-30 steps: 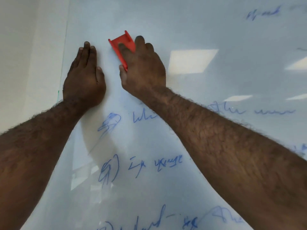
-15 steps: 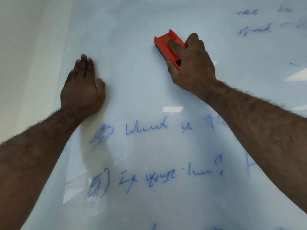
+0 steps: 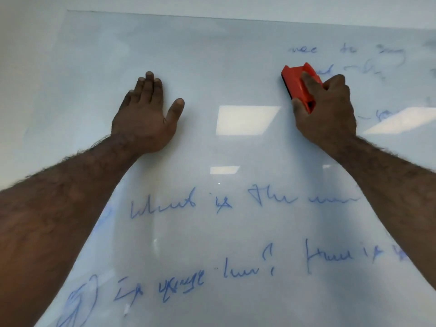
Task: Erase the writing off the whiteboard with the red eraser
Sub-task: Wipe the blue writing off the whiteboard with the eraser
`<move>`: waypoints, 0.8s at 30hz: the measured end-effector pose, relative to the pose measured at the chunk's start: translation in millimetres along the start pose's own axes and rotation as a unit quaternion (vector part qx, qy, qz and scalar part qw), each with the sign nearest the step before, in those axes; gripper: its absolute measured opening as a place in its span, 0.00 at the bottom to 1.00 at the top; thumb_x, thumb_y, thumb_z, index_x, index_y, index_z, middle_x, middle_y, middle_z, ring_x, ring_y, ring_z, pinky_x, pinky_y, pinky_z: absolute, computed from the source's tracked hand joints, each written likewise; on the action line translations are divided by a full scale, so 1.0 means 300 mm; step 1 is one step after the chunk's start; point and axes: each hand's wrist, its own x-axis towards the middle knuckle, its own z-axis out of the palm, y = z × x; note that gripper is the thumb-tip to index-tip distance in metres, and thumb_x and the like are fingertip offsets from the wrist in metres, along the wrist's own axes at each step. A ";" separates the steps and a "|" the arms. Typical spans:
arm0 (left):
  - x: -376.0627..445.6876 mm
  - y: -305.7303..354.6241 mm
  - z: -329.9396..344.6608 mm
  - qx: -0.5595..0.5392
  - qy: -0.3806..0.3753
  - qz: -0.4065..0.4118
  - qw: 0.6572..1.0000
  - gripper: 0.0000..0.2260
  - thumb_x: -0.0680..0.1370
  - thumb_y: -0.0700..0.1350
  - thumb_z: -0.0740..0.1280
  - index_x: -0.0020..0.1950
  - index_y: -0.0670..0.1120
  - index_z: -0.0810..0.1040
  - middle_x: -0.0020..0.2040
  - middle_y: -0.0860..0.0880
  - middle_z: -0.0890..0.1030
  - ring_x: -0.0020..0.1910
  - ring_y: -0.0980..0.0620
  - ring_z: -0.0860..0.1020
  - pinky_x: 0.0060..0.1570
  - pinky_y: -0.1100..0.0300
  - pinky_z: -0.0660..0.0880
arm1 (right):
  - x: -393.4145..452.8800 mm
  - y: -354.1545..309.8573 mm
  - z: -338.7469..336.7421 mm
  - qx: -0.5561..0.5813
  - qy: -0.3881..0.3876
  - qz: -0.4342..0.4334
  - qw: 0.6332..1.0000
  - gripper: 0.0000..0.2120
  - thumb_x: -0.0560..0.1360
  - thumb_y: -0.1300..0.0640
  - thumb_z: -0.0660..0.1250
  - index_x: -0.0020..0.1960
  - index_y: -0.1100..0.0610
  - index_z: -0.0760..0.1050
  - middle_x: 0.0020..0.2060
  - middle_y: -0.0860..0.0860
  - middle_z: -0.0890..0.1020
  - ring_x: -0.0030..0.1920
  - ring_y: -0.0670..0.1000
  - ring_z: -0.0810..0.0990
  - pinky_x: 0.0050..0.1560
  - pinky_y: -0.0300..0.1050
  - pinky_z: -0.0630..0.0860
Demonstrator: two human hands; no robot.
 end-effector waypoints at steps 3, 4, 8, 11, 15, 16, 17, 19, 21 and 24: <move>0.044 0.130 0.026 0.001 -0.008 0.015 1.000 0.36 0.82 0.64 0.42 0.81 0.41 0.45 0.82 0.45 0.43 0.80 0.48 0.43 0.78 0.53 0.43 | 0.005 0.017 0.004 -0.021 0.008 0.017 1.000 0.30 0.78 0.45 0.62 0.77 0.51 0.60 0.60 0.61 0.68 0.60 0.62 0.70 0.57 0.56 0.74; 0.056 0.171 0.031 0.002 -0.012 0.019 1.000 0.35 0.82 0.63 0.42 0.81 0.41 0.44 0.82 0.45 0.42 0.80 0.49 0.43 0.78 0.53 0.43 | 0.016 0.009 0.007 -0.023 0.012 0.025 0.999 0.29 0.79 0.45 0.62 0.77 0.51 0.60 0.61 0.61 0.68 0.60 0.62 0.70 0.58 0.56 0.74; 0.084 0.360 0.060 -0.008 -0.019 0.026 0.999 0.33 0.82 0.60 0.43 0.81 0.41 0.42 0.81 0.45 0.40 0.80 0.49 0.41 0.78 0.53 0.41 | 0.122 -0.075 0.038 -0.024 0.004 0.022 0.999 0.28 0.79 0.45 0.60 0.76 0.49 0.60 0.64 0.60 0.67 0.61 0.62 0.69 0.60 0.56 0.72; 0.078 0.499 0.098 -0.010 -0.010 0.037 0.999 0.32 0.83 0.58 0.44 0.81 0.42 0.42 0.81 0.45 0.40 0.80 0.50 0.40 0.78 0.53 0.41 | 0.204 -0.132 0.074 -0.029 -0.012 -0.052 0.998 0.27 0.79 0.44 0.59 0.77 0.47 0.59 0.66 0.58 0.67 0.63 0.60 0.69 0.60 0.54 0.72; 0.085 0.526 0.117 -0.003 0.011 0.022 1.000 0.33 0.82 0.61 0.43 0.81 0.42 0.43 0.81 0.46 0.41 0.80 0.50 0.41 0.78 0.54 0.41 | 0.259 -0.078 0.088 -0.004 -0.018 -0.134 0.991 0.28 0.78 0.43 0.59 0.76 0.47 0.61 0.62 0.58 0.69 0.61 0.60 0.71 0.57 0.54 0.74; 0.084 0.519 0.120 -0.001 0.012 0.022 1.000 0.35 0.81 0.63 0.43 0.81 0.43 0.43 0.82 0.46 0.42 0.80 0.51 0.42 0.77 0.54 0.41 | 0.268 -0.035 0.083 0.015 -0.012 -0.133 0.991 0.28 0.77 0.44 0.60 0.76 0.47 0.62 0.61 0.59 0.70 0.60 0.60 0.71 0.57 0.54 0.74; 0.086 0.525 0.123 0.000 0.013 0.024 1.000 0.36 0.81 0.65 0.42 0.81 0.43 0.44 0.82 0.47 0.42 0.80 0.51 0.42 0.77 0.54 0.42 | 0.284 0.032 0.070 0.034 0.000 -0.117 0.993 0.28 0.76 0.44 0.61 0.75 0.48 0.63 0.61 0.59 0.70 0.60 0.61 0.72 0.58 0.54 0.74; 0.081 0.521 0.122 0.002 0.014 0.024 1.000 0.37 0.80 0.66 0.42 0.81 0.43 0.44 0.82 0.47 0.43 0.80 0.52 0.42 0.77 0.54 0.42 | 0.315 0.177 0.041 0.038 0.018 -0.063 0.997 0.28 0.77 0.45 0.62 0.75 0.48 0.64 0.61 0.61 0.69 0.61 0.62 0.71 0.61 0.54 0.73; 0.079 0.522 0.127 0.007 0.022 0.019 1.000 0.38 0.79 0.67 0.41 0.81 0.44 0.44 0.82 0.48 0.43 0.80 0.52 0.42 0.77 0.55 0.42 | 0.333 0.339 -0.002 -0.005 0.017 -0.002 1.000 0.28 0.78 0.45 0.61 0.76 0.49 0.63 0.64 0.62 0.68 0.64 0.64 0.69 0.63 0.56 0.72; 0.080 0.526 0.132 0.014 0.036 0.014 0.999 0.38 0.79 0.68 0.41 0.81 0.44 0.44 0.82 0.48 0.43 0.80 0.52 0.43 0.78 0.54 0.43 | 0.343 0.479 -0.045 -0.042 0.016 0.100 0.994 0.28 0.79 0.45 0.59 0.76 0.51 0.61 0.66 0.63 0.65 0.66 0.66 0.66 0.66 0.57 0.68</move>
